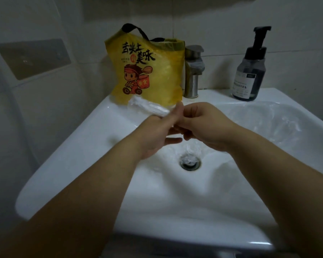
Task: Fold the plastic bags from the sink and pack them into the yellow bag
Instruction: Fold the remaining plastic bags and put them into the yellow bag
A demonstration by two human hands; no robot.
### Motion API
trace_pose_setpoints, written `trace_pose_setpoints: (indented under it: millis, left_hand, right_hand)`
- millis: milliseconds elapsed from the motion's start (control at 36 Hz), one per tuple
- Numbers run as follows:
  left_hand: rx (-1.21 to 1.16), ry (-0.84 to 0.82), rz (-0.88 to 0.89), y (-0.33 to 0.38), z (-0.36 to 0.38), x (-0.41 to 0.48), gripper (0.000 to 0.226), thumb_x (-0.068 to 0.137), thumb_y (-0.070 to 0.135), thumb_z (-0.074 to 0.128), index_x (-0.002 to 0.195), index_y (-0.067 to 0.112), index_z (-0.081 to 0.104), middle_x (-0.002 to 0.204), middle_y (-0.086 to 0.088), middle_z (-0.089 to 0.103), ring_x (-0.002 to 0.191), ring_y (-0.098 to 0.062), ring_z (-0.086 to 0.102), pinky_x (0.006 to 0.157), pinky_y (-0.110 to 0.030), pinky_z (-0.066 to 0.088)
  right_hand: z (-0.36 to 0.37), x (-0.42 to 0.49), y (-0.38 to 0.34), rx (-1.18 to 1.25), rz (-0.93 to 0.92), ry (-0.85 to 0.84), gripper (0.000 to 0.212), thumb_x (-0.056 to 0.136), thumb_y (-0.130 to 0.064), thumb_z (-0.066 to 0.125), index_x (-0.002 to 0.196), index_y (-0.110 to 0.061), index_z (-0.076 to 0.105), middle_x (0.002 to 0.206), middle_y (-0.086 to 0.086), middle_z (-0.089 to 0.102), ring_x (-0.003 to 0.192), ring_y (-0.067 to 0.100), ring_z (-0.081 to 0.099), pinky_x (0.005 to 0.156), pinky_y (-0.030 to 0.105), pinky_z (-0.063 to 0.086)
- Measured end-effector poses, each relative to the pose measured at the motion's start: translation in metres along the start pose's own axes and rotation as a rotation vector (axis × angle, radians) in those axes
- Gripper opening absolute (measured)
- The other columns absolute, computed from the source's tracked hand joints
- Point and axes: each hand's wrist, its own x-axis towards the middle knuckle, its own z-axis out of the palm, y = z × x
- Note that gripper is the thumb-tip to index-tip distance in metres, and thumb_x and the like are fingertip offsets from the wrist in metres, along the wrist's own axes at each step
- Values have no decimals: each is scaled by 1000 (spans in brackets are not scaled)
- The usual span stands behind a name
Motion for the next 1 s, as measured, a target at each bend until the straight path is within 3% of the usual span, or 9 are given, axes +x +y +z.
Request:
trace_pose_setpoints:
  millis: [111, 278, 333, 417, 472, 722, 889, 944, 1000]
  left_hand:
    - [-20, 153, 23, 5, -1, 2, 40, 102, 47, 33, 97, 36, 71, 99, 6, 69, 92, -13, 63, 78, -27, 51]
    - [-91, 392, 63, 9, -6, 5, 44, 100, 38, 47, 66, 22, 70, 48, 15, 52, 62, -9, 43, 49, -20, 41]
    - [-77, 454, 105, 9, -10, 5, 34, 95, 31, 59, 65, 18, 68, 47, 13, 52, 57, -8, 44, 45, -19, 42]
    - [-59, 521, 165, 8, -18, 3, 20, 85, 25, 73, 76, 10, 64, 56, 6, 53, 51, -4, 50, 50, -17, 47]
    - [-74, 510, 179, 7, -23, 2, 24, 83, 23, 76, 69, 12, 58, 52, 7, 52, 49, -4, 51, 53, -16, 49]
    - [-158, 265, 188, 47, -43, 0, 15, 96, 12, 53, 86, 6, 63, 68, -1, 65, 61, -2, 65, 58, -13, 53]
    - [113, 468, 301, 83, -59, 11, 18, 97, 11, 56, 82, 12, 67, 70, -10, 68, 63, -16, 66, 57, -20, 55]
    - [108, 520, 330, 94, -63, 15, 20, 96, 10, 58, 78, 16, 65, 59, -1, 68, 57, -11, 65, 55, -18, 54]
    - [88, 540, 345, 104, -67, 21, 20, 95, 10, 59, 76, 15, 65, 56, 3, 66, 53, -3, 64, 54, -15, 52]
  right_hand:
    - [-3, 1, 2, -31, 39, 0, 22, 94, -12, 58, 73, -6, 63, 63, 3, 56, 54, 9, 49, 55, 21, 45]
    - [-8, 3, 2, -44, 79, -11, 15, 92, -14, 60, 85, -4, 68, 63, 0, 59, 55, 10, 51, 56, 21, 47]
    - [-10, 2, 1, -59, 71, -5, 16, 92, -14, 61, 81, -7, 68, 62, -1, 58, 54, 9, 50, 55, 20, 47]
    - [-13, 3, 3, -46, 77, 5, 17, 92, -14, 61, 77, -9, 66, 63, -1, 58, 55, 10, 50, 56, 20, 47]
    - [-15, 3, 4, -37, 99, 14, 14, 92, -15, 61, 82, -6, 66, 66, 1, 58, 58, 11, 50, 58, 22, 47]
    - [-39, 19, -29, -68, 116, 46, 13, 93, -13, 60, 88, -3, 65, 75, 10, 57, 62, 13, 50, 57, 21, 46]
    - [-45, 44, -67, -168, 15, 55, 16, 92, -15, 61, 81, -6, 67, 72, 10, 58, 66, 20, 51, 62, 30, 47]
    - [-45, 54, -76, -146, -18, 95, 15, 92, -16, 63, 81, -8, 69, 67, 7, 57, 63, 20, 50, 65, 35, 45]
    - [-46, 62, -84, -133, -42, 153, 12, 92, -16, 62, 89, -7, 69, 70, 4, 58, 63, 16, 50, 63, 29, 49]
